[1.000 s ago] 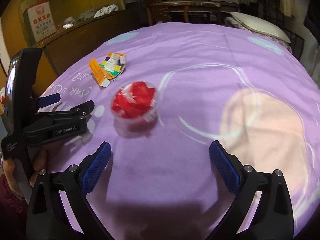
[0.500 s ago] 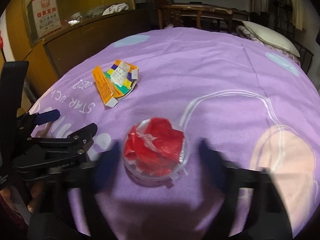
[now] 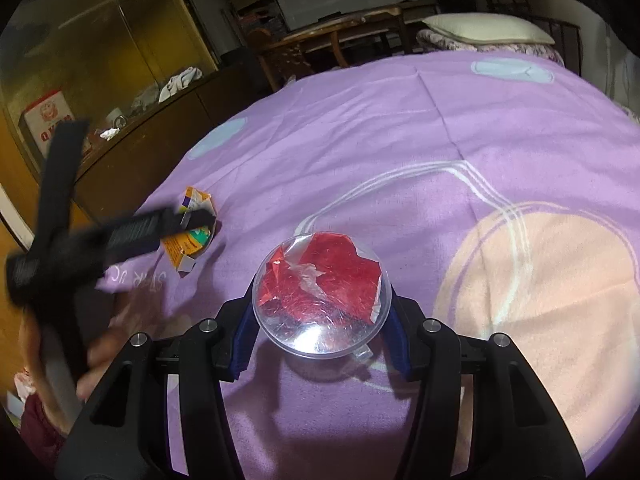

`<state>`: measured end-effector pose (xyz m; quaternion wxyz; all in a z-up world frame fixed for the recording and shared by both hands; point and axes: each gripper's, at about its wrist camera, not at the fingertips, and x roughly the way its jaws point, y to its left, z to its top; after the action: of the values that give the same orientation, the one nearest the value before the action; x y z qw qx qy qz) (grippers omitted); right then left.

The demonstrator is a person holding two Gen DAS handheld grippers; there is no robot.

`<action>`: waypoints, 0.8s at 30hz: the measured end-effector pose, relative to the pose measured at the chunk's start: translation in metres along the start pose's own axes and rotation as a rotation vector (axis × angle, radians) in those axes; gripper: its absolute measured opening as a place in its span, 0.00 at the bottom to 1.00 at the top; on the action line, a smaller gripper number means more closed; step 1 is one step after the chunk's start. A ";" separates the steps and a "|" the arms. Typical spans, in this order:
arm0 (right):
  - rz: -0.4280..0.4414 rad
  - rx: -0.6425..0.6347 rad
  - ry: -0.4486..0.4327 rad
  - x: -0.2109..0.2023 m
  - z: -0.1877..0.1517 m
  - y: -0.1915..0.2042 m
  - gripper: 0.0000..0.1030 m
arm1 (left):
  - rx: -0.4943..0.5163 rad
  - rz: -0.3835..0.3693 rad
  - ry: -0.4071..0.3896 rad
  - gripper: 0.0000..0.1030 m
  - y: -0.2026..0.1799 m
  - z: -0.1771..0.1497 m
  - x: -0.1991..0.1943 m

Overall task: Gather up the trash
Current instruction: 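Carry the orange box and red cup to the red wastebasket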

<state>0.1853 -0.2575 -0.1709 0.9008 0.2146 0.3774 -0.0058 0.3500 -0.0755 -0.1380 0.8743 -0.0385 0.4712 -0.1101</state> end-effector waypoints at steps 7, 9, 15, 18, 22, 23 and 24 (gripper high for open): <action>0.025 -0.016 -0.004 0.001 0.002 0.001 0.52 | -0.128 0.034 0.023 0.73 0.010 0.007 0.012; 0.028 -0.026 -0.011 0.000 0.002 0.003 0.52 | -0.091 0.019 -0.008 0.63 0.013 0.001 0.004; 0.042 -0.062 -0.049 -0.007 0.001 0.009 0.52 | -0.028 -0.047 -0.077 0.60 0.036 -0.028 -0.043; 0.063 -0.089 -0.073 -0.015 -0.001 0.014 0.52 | 0.017 -0.006 -0.117 0.60 0.049 -0.050 -0.080; 0.109 -0.117 -0.086 -0.035 -0.016 0.032 0.52 | 0.047 0.071 -0.169 0.61 0.085 -0.083 -0.143; 0.131 -0.116 -0.083 -0.041 -0.020 0.037 0.52 | 0.048 0.086 -0.177 0.61 0.093 -0.090 -0.155; 0.162 -0.123 -0.077 -0.049 -0.027 0.046 0.52 | 0.048 0.108 -0.188 0.62 0.103 -0.101 -0.172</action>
<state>0.1404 -0.2121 -0.1367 0.9235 0.1886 0.3237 0.0822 0.1908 0.0675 -0.0714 0.9200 -0.0022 0.3856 -0.0698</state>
